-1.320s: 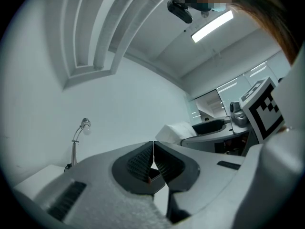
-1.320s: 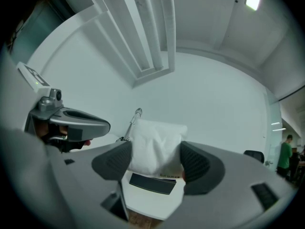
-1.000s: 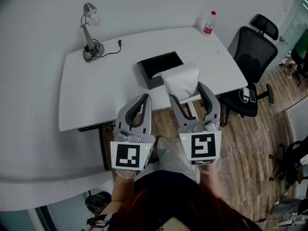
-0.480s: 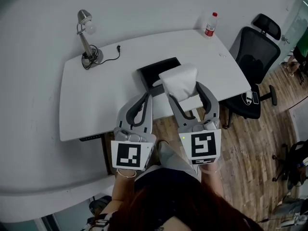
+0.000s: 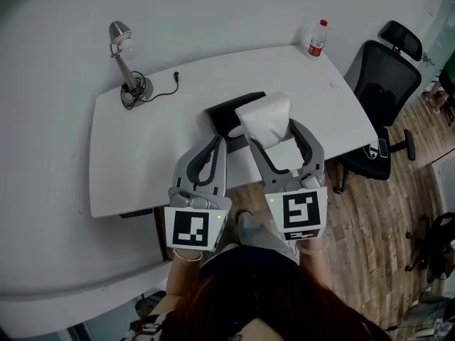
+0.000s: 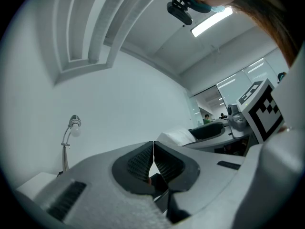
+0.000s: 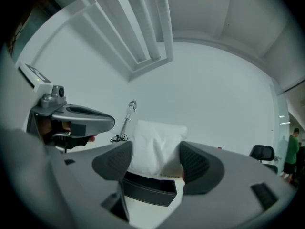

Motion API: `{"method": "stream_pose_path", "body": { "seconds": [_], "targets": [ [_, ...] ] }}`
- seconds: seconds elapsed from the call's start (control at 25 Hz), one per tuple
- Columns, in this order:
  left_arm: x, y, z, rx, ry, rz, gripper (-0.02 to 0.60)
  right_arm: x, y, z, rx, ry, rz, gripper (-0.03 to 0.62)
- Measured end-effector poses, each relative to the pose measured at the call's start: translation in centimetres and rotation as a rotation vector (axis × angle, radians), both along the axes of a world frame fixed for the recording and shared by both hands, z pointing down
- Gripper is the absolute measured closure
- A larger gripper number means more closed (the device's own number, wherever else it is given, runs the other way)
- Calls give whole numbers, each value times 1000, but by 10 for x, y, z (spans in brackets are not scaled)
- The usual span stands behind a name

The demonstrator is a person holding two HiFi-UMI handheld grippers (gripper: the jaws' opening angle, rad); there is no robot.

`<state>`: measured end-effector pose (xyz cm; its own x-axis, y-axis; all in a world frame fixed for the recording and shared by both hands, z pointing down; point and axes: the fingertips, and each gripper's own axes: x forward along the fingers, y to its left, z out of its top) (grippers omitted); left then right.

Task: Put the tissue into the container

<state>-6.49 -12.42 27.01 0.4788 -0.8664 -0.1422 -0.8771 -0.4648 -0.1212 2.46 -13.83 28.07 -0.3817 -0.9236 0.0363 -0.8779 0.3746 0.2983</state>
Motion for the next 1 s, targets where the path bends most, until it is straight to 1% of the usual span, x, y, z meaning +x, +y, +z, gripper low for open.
{"method": "stream_pose_path", "body": {
  "seconds": [0.64,1.0],
  "targets": [
    [1,-53,7,-23,-6,-42,554,-3,-58,22,-76,6,-47,264],
    [2,-73,15,-47,-8,-62,554,-6,-83,41,-133,16,-78,264]
  ]
}}
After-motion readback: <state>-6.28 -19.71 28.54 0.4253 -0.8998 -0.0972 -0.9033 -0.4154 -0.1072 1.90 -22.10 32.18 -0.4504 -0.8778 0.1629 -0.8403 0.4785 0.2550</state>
